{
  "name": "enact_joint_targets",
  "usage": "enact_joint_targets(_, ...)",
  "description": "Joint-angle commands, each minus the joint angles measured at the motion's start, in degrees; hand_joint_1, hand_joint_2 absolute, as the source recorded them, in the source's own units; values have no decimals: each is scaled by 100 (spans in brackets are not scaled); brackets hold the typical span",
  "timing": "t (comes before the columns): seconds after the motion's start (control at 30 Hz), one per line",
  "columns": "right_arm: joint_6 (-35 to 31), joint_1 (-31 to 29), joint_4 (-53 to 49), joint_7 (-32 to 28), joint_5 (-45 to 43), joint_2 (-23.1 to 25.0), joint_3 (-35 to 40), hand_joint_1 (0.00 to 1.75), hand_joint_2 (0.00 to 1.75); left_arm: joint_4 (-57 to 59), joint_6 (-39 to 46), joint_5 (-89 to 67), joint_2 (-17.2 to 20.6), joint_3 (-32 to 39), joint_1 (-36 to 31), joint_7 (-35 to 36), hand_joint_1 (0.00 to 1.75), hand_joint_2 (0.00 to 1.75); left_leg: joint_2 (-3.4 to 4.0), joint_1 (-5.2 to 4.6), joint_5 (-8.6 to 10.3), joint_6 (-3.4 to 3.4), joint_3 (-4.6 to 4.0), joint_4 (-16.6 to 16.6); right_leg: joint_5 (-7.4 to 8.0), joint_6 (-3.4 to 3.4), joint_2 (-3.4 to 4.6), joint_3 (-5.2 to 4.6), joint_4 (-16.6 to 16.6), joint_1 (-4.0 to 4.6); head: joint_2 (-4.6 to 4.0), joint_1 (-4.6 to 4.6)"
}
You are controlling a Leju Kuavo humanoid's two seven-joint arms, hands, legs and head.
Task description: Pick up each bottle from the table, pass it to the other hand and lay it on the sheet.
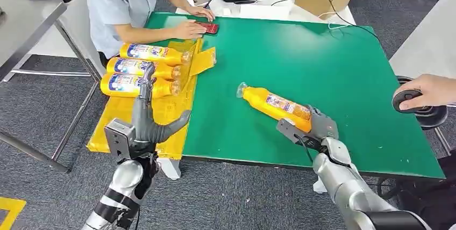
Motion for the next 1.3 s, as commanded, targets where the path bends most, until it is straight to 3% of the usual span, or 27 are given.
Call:
enact_joint_targets(0.03,-121,207,370,-938,-718,283,-1090,175,175,400,-62,56,115,-60,-226,22,0,175,-7,7,1,-8,13,-11,-2,-13,-16,19,-13,9,0,2)
enact_joint_targets(0.17,-128,218,263,-1742,-1428,478,-1693,175,175,279,35,62,98,-9,-94,-56,0,175,7,7,-2,-10,12,-12,-1,-15,-4,15,-11,11,0,2)
enact_joint_targets(0.2,198,223,181,-2349,-1945,563,-2054,175,175,208,82,94,77,27,-22,-113,0,175,11,4,-3,-9,5,-10,-1,-13,1,8,-7,10,0,0)
enact_joint_targets(0.3,145,212,68,-2882,-2325,667,-2308,175,175,124,121,184,40,82,81,-162,0,175,13,4,-5,-7,-7,-5,-2,-10,5,-7,-1,11,0,0)
enact_joint_targets(0.57,574,293,-365,-3751,-3151,908,-2554,175,175,269,-403,753,42,57,214,88,0,175,6,3,-4,-5,-43,-4,-5,-7,1,-41,6,7,0,0)
enact_joint_targets(0.67,816,470,-699,-3920,-3451,1043,-2348,175,175,518,-1098,993,134,-99,256,315,0,175,2,3,-1,-4,-51,-6,-2,-5,2,-46,4,6,0,0)
enact_joint_targets(0.7,1080,612,-994,-4006,-3636,1131,-2167,175,175,730,-1910,1374,239,-281,235,745,0,175,11,3,-8,-7,-34,-9,-6,-10,6,-31,0,7,0,0)
enact_joint_targets(0.73,1191,701,-1145,-4006,-3721,1200,-2015,175,175,877,-2100,1450,235,-308,262,796,0,175,6,3,-3,-7,-44,-10,-3,-8,4,-40,1,5,0,2)
enact_joint_targets(1.0,1579,1175,-1626,-3976,-3766,1391,-364,175,175,1107,-2399,1536,92,-437,328,671,0,175,4,5,-4,-7,-58,-6,-4,-8,1,-56,3,10,0,0)
enact_joint_targets(1.3,1639,1450,-1769,-4006,-3425,1375,909,175,175,757,-2337,1664,-77,-345,310,567,0,175,3,11,-8,-7,-58,-1,-9,-9,-4,-55,6,13,0,0)
